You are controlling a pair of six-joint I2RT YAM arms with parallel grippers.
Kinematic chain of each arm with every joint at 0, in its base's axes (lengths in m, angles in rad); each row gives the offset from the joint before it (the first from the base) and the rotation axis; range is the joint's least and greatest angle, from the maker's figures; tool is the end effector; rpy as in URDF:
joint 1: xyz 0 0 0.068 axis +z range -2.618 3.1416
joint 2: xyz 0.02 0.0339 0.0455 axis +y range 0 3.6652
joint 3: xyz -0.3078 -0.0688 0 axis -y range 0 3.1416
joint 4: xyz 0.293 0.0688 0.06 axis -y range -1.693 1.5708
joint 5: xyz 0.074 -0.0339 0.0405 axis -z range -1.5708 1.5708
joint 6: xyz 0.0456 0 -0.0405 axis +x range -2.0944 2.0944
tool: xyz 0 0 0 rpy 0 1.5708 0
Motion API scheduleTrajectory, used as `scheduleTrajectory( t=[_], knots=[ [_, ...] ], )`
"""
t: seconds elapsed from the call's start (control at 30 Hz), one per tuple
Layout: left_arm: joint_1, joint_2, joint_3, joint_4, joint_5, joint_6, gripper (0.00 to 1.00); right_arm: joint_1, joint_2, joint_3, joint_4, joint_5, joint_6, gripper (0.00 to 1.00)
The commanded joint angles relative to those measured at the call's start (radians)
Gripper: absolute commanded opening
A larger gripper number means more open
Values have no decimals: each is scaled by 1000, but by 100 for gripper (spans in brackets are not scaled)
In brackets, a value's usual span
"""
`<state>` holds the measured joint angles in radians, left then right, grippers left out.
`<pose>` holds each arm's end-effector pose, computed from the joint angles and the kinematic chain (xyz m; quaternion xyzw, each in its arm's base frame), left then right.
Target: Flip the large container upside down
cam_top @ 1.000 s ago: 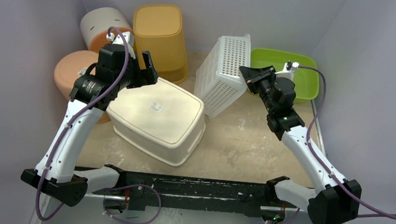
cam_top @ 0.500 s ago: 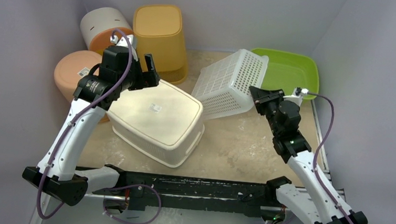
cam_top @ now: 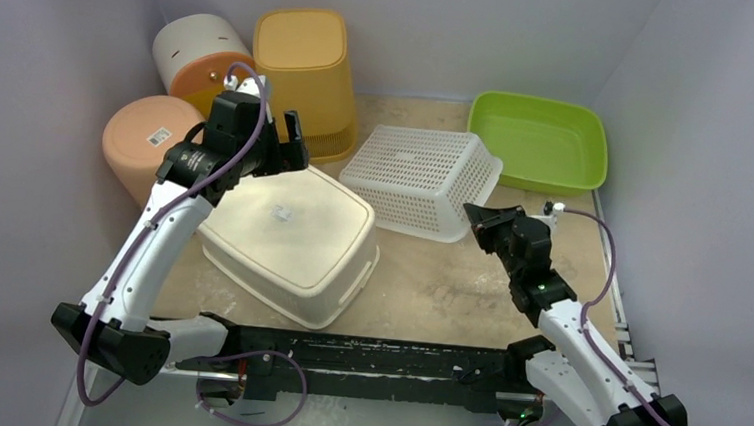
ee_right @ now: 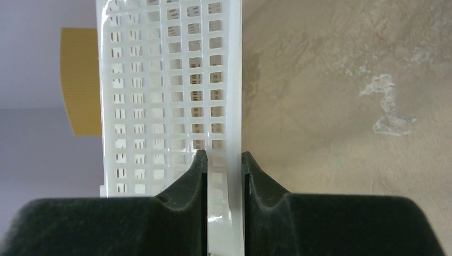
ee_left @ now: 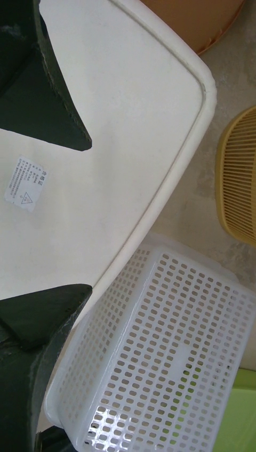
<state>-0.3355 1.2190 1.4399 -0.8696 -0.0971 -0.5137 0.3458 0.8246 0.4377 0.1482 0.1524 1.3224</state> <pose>0.2675 -0.0886 0.4531 -0.1011 0.8891 -0.1435 0.4228 0.2100 0.0683 0.2564 0.4093 0.6703 0.4161 0.4583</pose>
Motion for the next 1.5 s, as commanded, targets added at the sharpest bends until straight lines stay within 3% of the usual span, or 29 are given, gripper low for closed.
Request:
scheduleTrajectory(
  t=[0.0, 0.47, 0.73, 1.0, 1.3, 1.47],
  knots=[
    [-4, 10, -11, 65, 24, -15, 92, 12, 49, -73, -195, -44, -57, 0],
    [-15, 24, -43, 93, 15, -36, 92, 16, 158, -198, -55, -82, -22, 10],
    [-23, 28, -30, 90, 2, -37, 92, 16, 278, -124, -100, -53, -59, 46],
    [-25, 21, -15, 78, -10, -39, 92, 16, 290, -56, -152, -13, -99, 49],
    [-25, 16, 32, 58, -24, -24, 92, 16, 261, 298, -415, 168, -363, 53],
    [-26, 5, 40, 75, -27, -23, 92, 14, 407, 619, -473, 192, -609, 61]
  ],
)
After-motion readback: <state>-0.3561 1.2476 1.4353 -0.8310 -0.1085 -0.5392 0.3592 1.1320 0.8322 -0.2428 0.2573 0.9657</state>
